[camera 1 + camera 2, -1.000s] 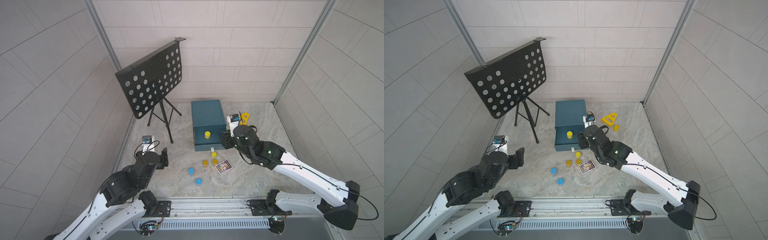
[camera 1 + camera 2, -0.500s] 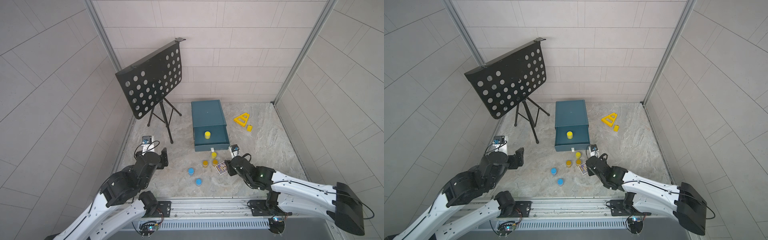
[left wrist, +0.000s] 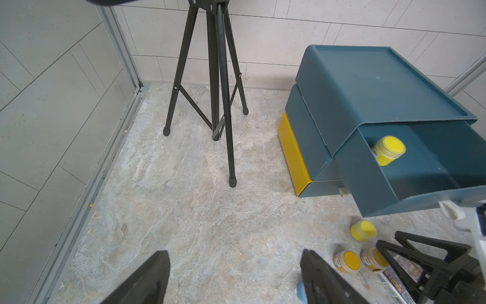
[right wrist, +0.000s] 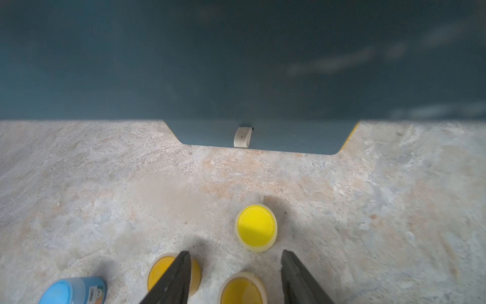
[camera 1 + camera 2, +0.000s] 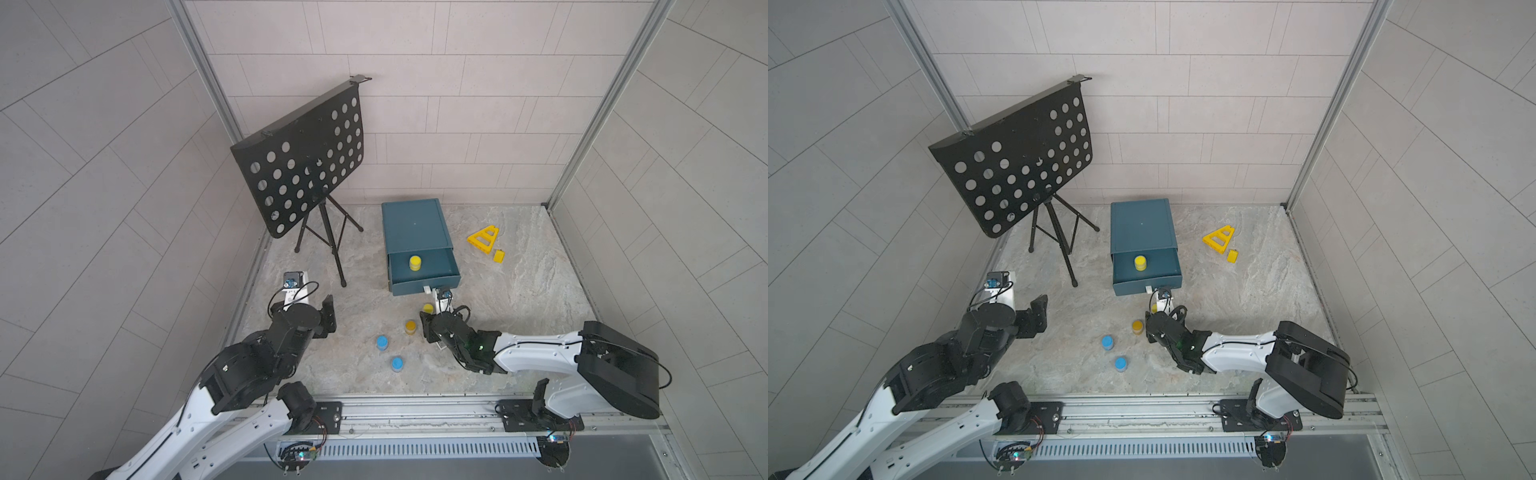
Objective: Put the paint cans in the drawer according to color
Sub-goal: Pick up the paint can at the center of the board.
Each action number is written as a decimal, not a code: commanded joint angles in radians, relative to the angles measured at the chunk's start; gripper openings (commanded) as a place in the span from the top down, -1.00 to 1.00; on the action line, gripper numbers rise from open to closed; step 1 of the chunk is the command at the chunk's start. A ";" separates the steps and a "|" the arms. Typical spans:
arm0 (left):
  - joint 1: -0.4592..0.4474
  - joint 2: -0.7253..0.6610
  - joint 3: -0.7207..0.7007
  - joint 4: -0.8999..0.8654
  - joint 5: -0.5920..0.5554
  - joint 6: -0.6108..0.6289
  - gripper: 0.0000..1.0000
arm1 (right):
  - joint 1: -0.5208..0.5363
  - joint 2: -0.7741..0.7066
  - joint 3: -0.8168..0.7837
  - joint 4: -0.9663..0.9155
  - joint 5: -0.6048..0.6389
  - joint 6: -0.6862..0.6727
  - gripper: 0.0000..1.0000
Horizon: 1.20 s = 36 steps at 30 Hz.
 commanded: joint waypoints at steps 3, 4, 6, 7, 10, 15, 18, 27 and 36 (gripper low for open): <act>0.003 -0.006 0.000 -0.011 -0.015 0.007 -0.71 | 0.001 0.076 0.012 0.106 0.056 0.014 -0.18; 0.004 -0.005 0.000 -0.010 -0.016 0.007 -0.71 | 0.001 0.087 0.020 0.109 0.060 0.008 -0.18; 0.003 -0.005 0.000 -0.010 -0.016 0.008 -0.70 | -0.003 0.116 0.053 0.082 0.068 -0.005 -0.13; 0.004 -0.006 0.000 -0.011 -0.017 0.008 -0.71 | -0.006 0.128 0.063 0.071 0.070 -0.005 -0.12; 0.004 -0.010 -0.002 -0.012 -0.016 0.007 -0.71 | -0.017 0.166 0.090 0.016 0.076 0.017 -0.12; 0.004 -0.010 0.000 -0.013 -0.018 0.008 -0.71 | -0.031 0.222 0.158 -0.045 0.065 0.049 -0.10; 0.003 -0.009 0.001 -0.013 -0.020 0.008 -0.71 | -0.030 0.224 0.156 -0.072 0.071 0.070 -0.10; 0.003 -0.002 0.003 -0.009 -0.020 0.012 -0.71 | -0.033 0.244 0.156 -0.114 0.058 0.088 -0.12; 0.003 -0.001 0.000 -0.007 -0.017 0.010 -0.71 | -0.019 0.189 0.149 -0.155 0.089 0.058 -0.27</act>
